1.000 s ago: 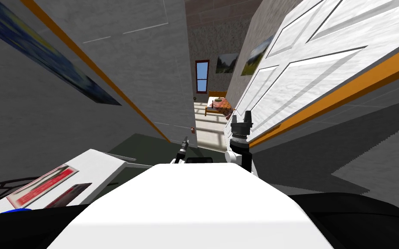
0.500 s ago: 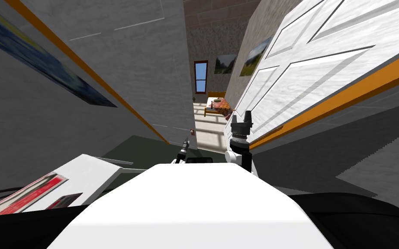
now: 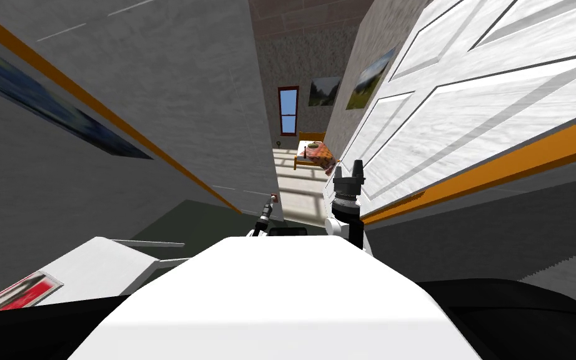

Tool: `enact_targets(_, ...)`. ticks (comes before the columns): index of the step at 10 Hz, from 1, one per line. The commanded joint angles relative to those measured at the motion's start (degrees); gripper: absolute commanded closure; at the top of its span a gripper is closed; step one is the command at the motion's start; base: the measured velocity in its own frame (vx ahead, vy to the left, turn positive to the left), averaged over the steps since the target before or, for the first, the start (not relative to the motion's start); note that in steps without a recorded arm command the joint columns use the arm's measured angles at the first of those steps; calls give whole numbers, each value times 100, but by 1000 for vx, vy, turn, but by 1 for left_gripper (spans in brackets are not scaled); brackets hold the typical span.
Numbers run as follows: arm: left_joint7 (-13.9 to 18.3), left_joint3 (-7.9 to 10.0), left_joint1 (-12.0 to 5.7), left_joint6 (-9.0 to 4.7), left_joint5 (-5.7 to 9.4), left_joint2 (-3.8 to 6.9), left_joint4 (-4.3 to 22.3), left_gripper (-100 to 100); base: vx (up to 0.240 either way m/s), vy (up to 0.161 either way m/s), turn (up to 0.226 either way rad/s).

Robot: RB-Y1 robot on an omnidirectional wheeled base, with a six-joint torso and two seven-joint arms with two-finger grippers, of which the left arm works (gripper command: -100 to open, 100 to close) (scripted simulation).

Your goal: Push the door open

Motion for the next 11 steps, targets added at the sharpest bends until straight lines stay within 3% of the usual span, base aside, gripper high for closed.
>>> enact_targets(1, -12, 23, -29, -19, 9, -31, 50, -100, 180, -41, -29)
enact_targets(3, -23, 49, -62, -38, 19, -97, 106, -100, 189, -21, -14)
enact_targets(4, -21, 38, -47, -34, 14, -79, 94, -100, 75, -8, 6)
enact_targets(5, -21, 38, -47, -34, 14, -79, 94, 100, -17, -1, -4)
enact_targets(10, -21, 38, -47, -34, 14, -79, 94, 100, -11, 2, -2)
enact_targets(11, -45, 112, -62, -16, 45, -32, 121, 100, 98, -46, 30)
